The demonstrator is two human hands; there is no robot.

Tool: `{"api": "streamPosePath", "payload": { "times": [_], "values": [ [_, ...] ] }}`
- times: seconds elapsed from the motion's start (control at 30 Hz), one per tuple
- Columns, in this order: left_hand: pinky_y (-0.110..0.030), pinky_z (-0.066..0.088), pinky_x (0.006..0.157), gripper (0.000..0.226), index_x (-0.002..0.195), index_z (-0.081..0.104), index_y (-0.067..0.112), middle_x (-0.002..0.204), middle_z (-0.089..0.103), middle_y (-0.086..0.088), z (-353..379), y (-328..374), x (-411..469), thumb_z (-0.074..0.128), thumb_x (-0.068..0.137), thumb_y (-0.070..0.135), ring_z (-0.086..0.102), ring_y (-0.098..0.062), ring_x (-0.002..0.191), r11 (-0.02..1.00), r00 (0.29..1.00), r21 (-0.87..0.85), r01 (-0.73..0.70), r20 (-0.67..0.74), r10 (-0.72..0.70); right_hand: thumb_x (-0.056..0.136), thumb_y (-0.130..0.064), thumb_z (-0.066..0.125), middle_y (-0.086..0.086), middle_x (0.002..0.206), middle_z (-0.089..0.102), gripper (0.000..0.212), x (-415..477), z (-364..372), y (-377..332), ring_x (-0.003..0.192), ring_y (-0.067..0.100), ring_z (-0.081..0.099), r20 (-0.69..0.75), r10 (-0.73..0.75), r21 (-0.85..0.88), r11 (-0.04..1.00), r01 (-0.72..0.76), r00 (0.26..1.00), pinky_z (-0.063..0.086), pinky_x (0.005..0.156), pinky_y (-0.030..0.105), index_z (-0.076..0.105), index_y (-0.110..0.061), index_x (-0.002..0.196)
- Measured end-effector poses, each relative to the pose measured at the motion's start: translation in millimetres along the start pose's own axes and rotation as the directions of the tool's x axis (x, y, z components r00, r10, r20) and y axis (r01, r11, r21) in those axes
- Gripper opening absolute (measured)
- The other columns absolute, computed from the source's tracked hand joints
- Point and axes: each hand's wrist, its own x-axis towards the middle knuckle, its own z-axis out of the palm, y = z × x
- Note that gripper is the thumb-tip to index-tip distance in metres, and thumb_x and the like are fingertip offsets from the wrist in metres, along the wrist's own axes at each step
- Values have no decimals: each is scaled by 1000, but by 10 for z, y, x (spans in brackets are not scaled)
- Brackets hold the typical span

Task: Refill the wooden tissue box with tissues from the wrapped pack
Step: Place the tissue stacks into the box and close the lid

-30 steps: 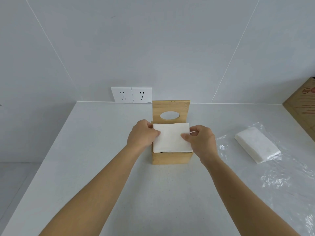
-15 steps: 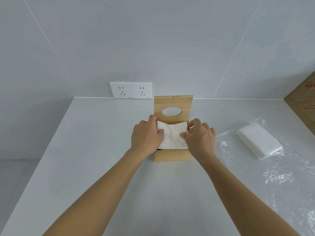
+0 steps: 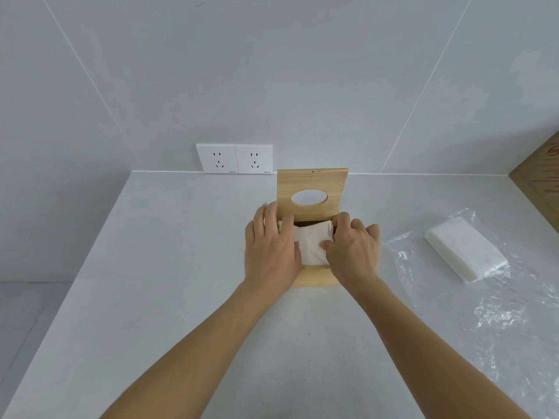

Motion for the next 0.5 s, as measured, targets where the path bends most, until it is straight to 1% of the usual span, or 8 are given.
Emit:
{"api": "streamPosePath", "payload": {
  "times": [0.03,0.07,0.13,0.2,0.27,0.37,0.43,0.5],
  "values": [
    [-41,32,101,40,120,51,9,139,41,-18,-16,10,-6,59,82,18,34,-34,130,1000,1000,-4,-6,-17,6,86,-23,62,-1,70,45,24,0,13,-3,70,17,37,13,2,-10,1000,-1,1000,8,67,25,47,-9,100],
    [-43,37,97,36,114,56,7,134,47,-19,-33,18,-6,63,79,16,42,-36,125,1000,999,-19,-19,-41,19,86,-22,61,-2,68,43,23,-3,22,-7,70,17,36,26,4,-19,1000,-4,1000,8,67,25,46,-9,99],
    [-41,46,84,22,95,64,4,113,61,-17,-55,10,4,68,74,11,56,-35,105,997,992,-54,-63,-112,57,86,-20,62,-4,62,36,23,-4,34,-23,70,18,35,43,1,-31,1000,1,999,7,67,26,46,-8,98],
    [-38,48,74,10,83,66,5,93,65,-11,-62,-8,0,68,74,8,60,-31,88,991,984,-70,-114,-142,104,84,-18,63,-4,61,35,23,-3,43,-48,70,19,34,47,-7,-39,999,9,999,8,67,26,46,-7,97],
    [-37,47,68,1,77,65,6,78,64,-8,-45,-30,-15,64,77,7,59,-29,76,983,981,-85,-164,-122,153,83,-15,62,-3,61,37,23,-5,48,-69,70,19,35,55,4,-71,997,0,998,8,67,27,44,-8,96],
    [-35,49,65,4,71,63,6,65,63,-7,-19,-51,-28,63,75,5,59,-28,65,962,966,-94,-257,-64,252,80,-8,60,-5,54,30,27,-9,46,-95,70,20,36,66,1,-141,990,8,998,10,68,30,34,-12,86],
    [-33,49,66,4,71,63,6,64,64,-7,-4,-56,-15,63,74,4,59,-28,64,939,942,-69,-336,-10,336,81,-12,59,-5,52,28,30,1,31,-100,71,20,35,103,-18,-200,979,39,995,12,70,31,29,-14,82],
    [-33,45,68,6,76,63,6,69,65,-8,4,-61,34,59,80,7,59,-29,68,927,925,-63,-370,68,374,82,-16,57,-4,52,29,28,13,2,-91,74,20,35,124,-48,-230,970,76,991,16,73,32,29,-14,81]
  ]
}}
